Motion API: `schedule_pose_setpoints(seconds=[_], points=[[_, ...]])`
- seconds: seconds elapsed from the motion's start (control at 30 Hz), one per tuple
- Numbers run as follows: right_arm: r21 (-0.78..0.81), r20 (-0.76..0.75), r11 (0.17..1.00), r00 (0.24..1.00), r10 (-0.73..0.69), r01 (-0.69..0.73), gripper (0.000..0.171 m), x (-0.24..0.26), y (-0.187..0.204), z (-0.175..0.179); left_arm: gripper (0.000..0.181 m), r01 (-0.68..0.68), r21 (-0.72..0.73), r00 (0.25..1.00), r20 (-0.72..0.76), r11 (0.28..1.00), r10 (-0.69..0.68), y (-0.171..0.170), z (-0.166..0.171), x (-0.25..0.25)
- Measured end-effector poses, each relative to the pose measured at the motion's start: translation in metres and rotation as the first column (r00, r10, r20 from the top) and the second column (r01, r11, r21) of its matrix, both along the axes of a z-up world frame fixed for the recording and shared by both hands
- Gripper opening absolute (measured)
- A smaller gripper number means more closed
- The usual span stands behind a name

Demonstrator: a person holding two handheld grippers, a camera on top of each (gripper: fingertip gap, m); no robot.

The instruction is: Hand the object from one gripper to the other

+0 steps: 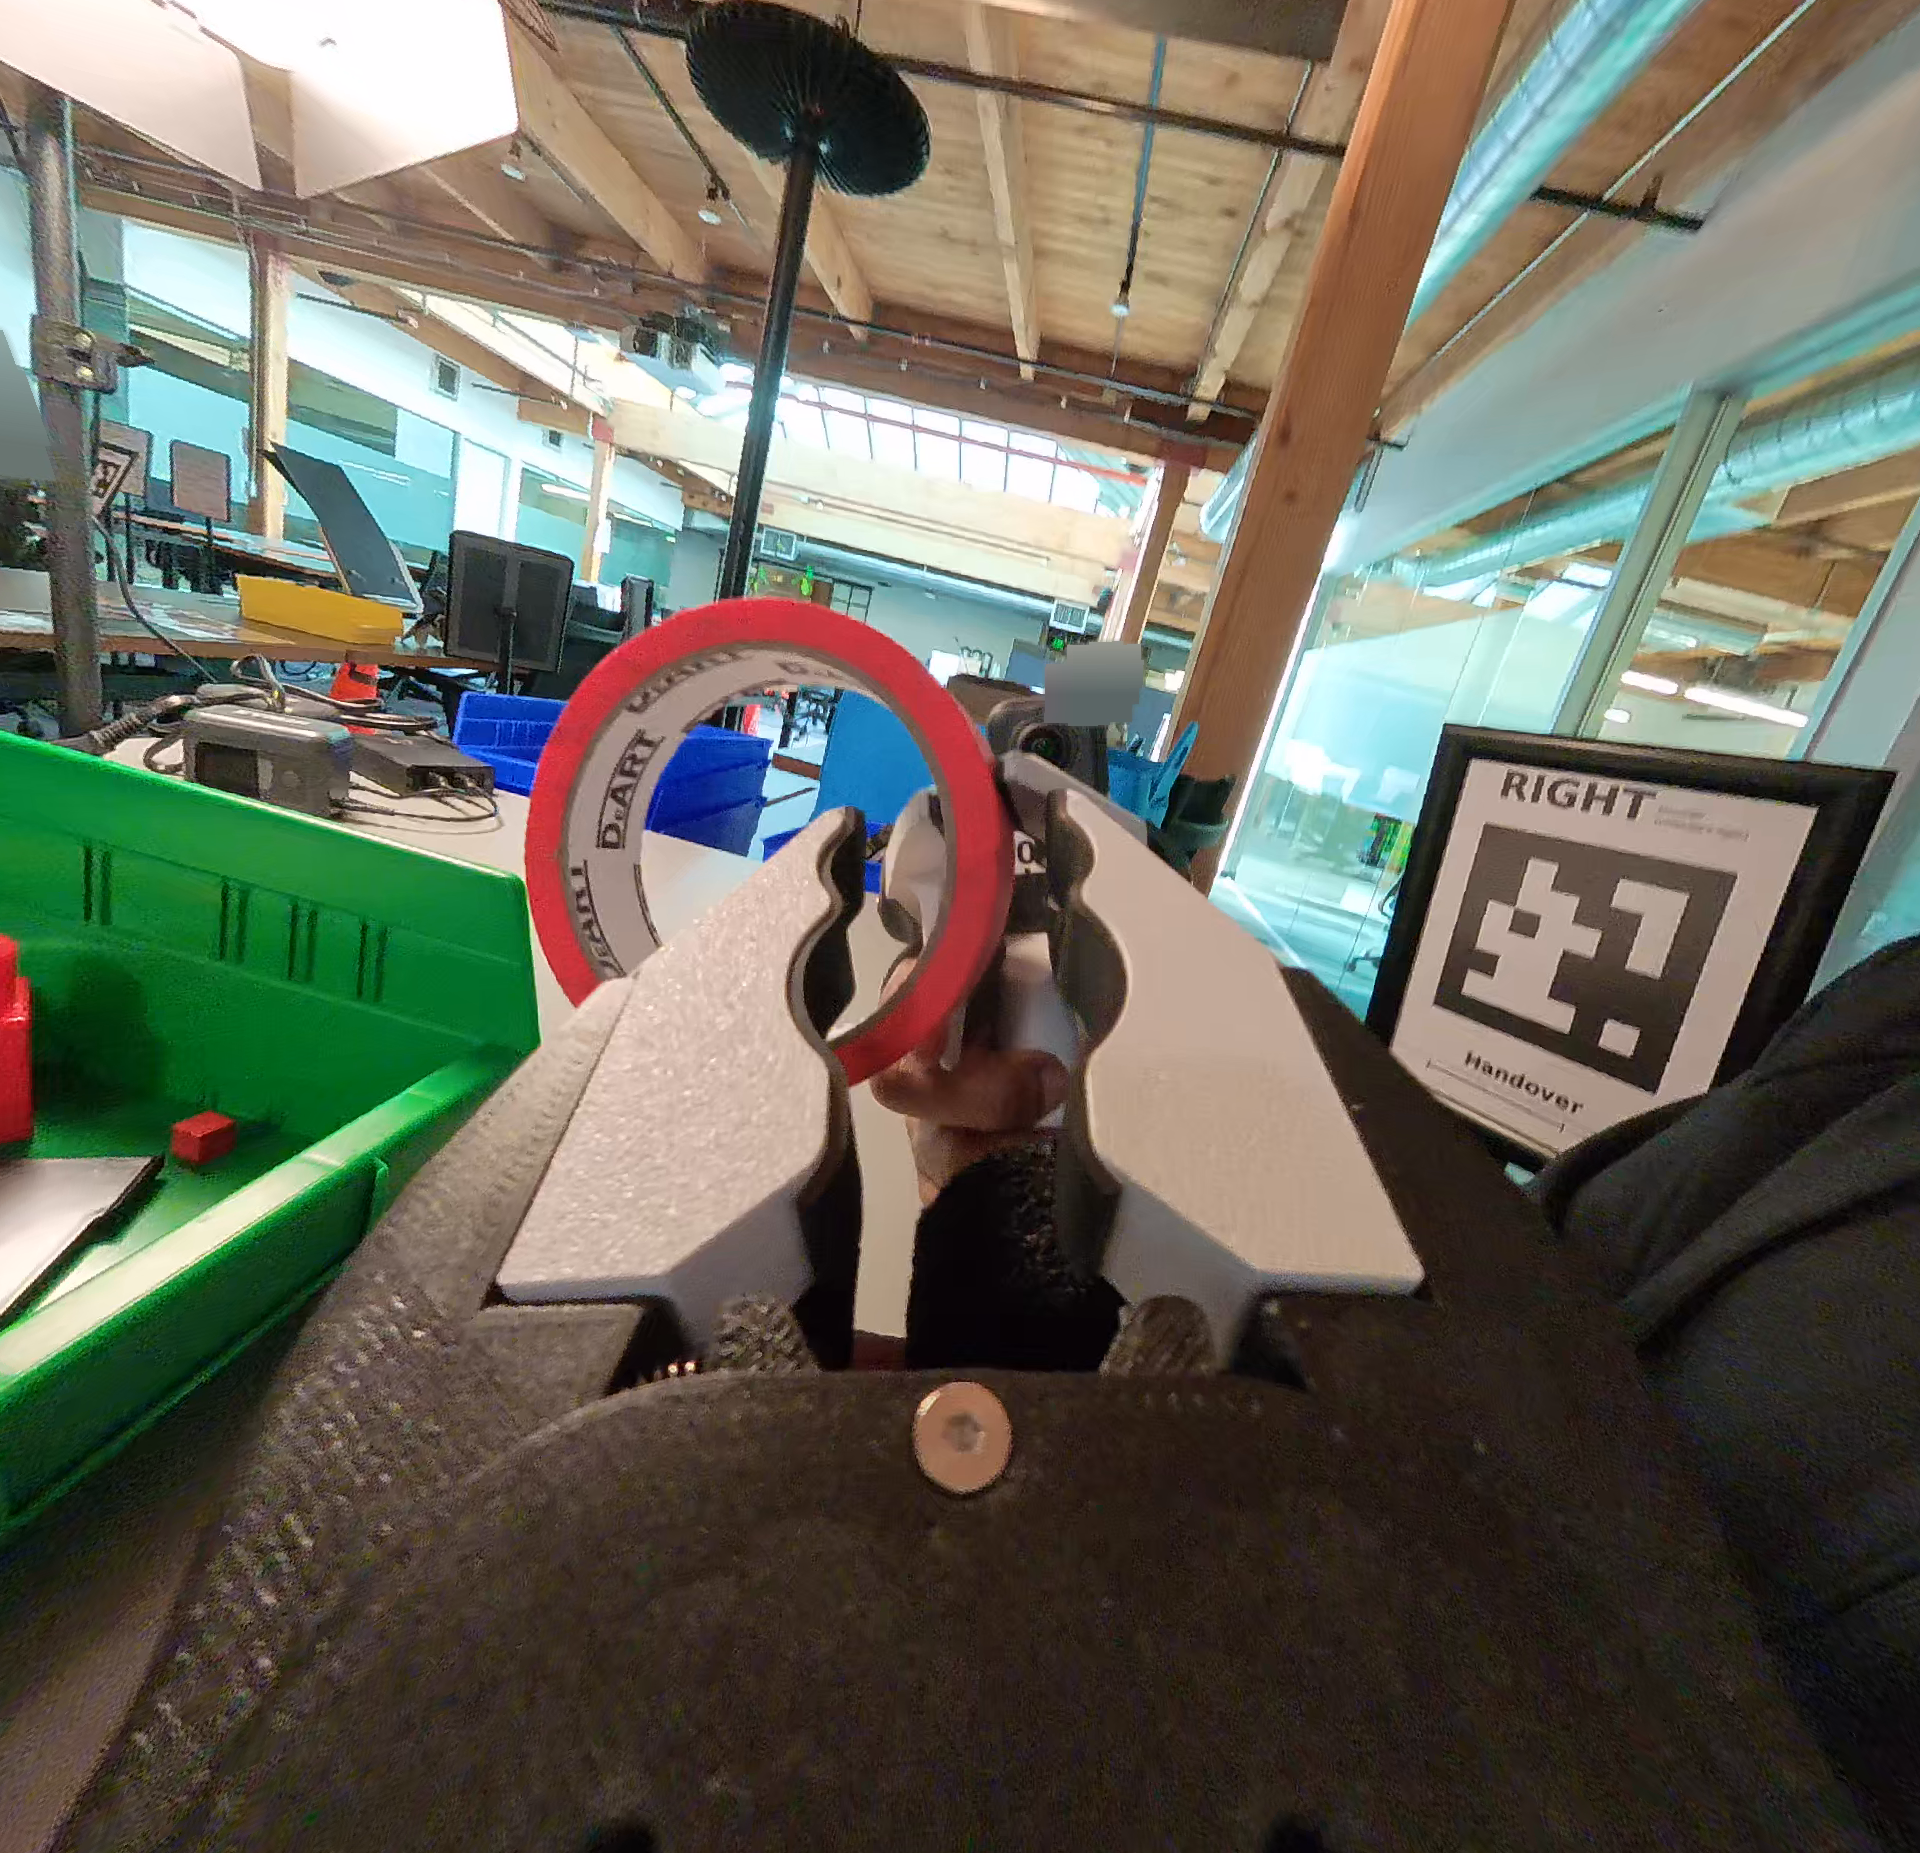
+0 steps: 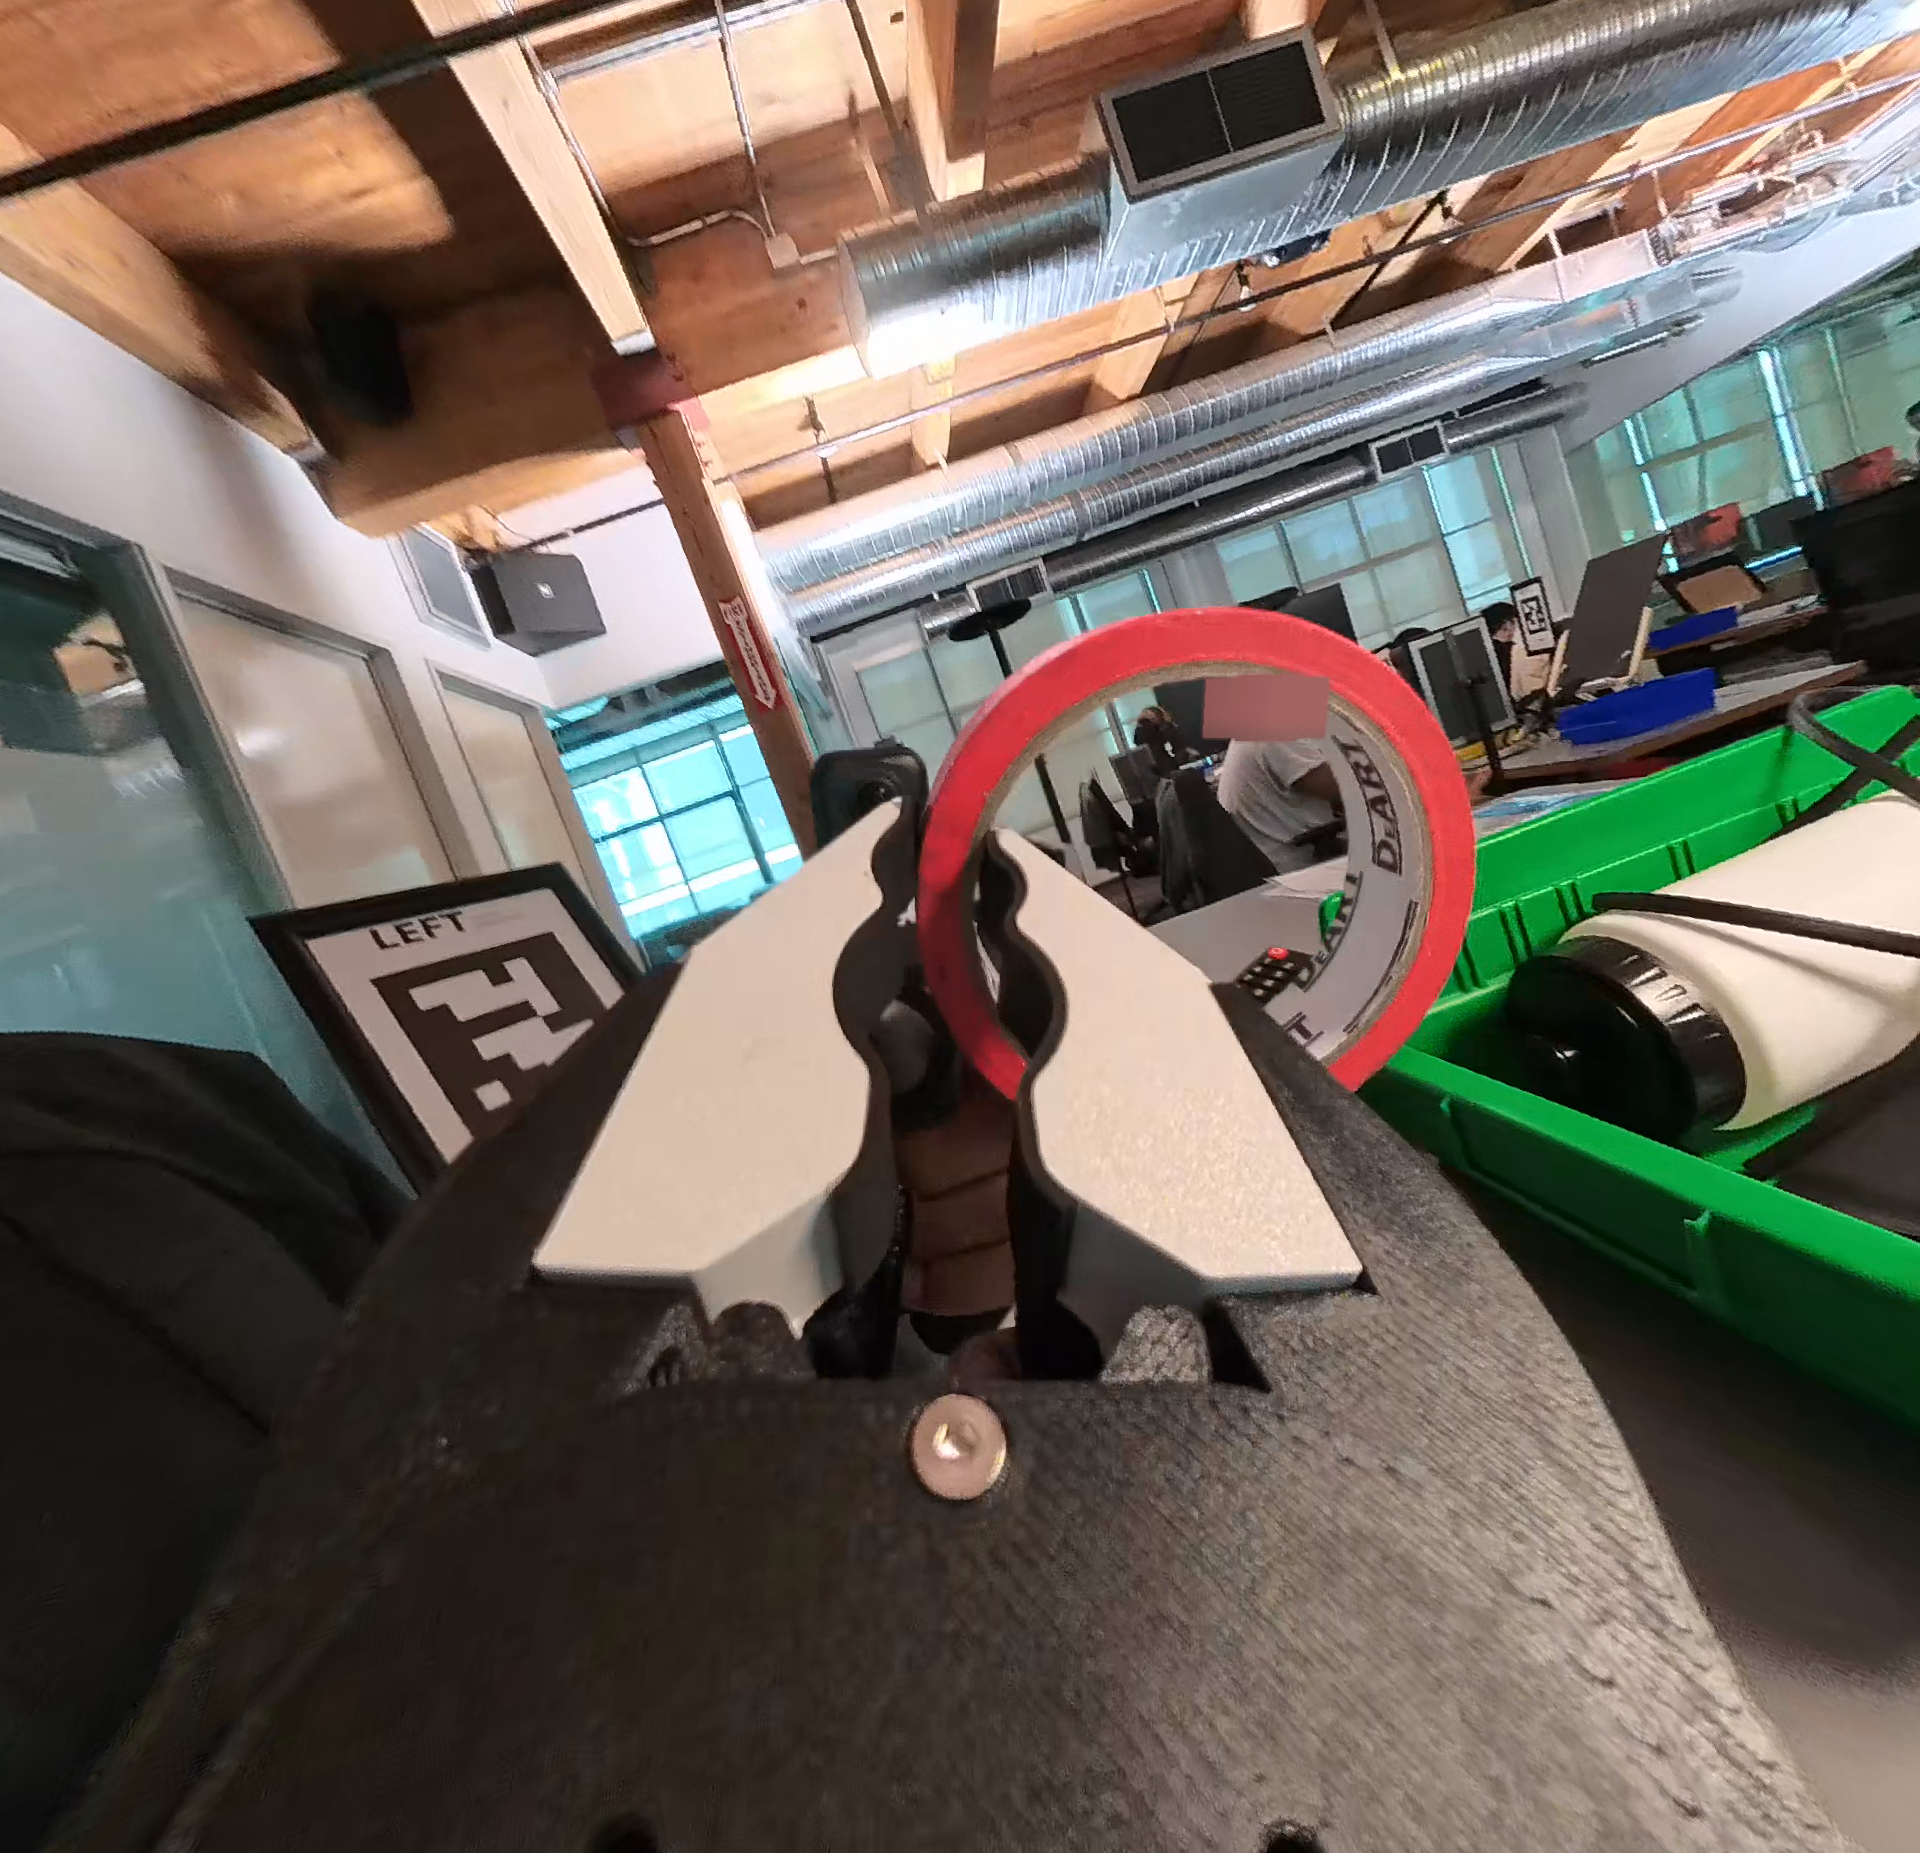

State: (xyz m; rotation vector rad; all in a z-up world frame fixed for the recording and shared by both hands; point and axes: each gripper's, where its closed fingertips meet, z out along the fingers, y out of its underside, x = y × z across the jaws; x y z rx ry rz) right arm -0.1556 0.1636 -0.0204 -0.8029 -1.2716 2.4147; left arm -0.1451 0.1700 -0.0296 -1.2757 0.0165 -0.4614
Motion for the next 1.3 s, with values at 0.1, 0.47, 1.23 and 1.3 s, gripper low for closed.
schedule_pose_setpoints(seconds=[0.1,0.47,1.23,1.3], points=[[-0.043,0.0,0.999,1.0,0.027,-0.027,0.011,0.002,0.003,0.003,0.035,-0.002,-0.021,1.0,-0.025,1.0,0.002,0.002,-0.004,0.003],[0.017,-0.008,1.0,1.0,-0.022,0.023,0.023,-0.002,-0.004,0.0,0.014,0.037,0.008,0.999,-0.021,0.999,-0.037,-0.004,0.001,0.004],[0.067,-0.021,0.996,0.998,-0.064,0.065,0.031,-0.004,-0.006,-0.003,0.014,-0.041,0.038,0.996,0.087,0.998,0.037,-0.007,0.007,-0.019],[0.065,-0.023,0.996,0.998,-0.067,0.068,0.032,-0.004,-0.005,-0.002,0.014,-0.044,0.042,0.995,0.095,0.998,0.04,-0.008,0.008,-0.02]])
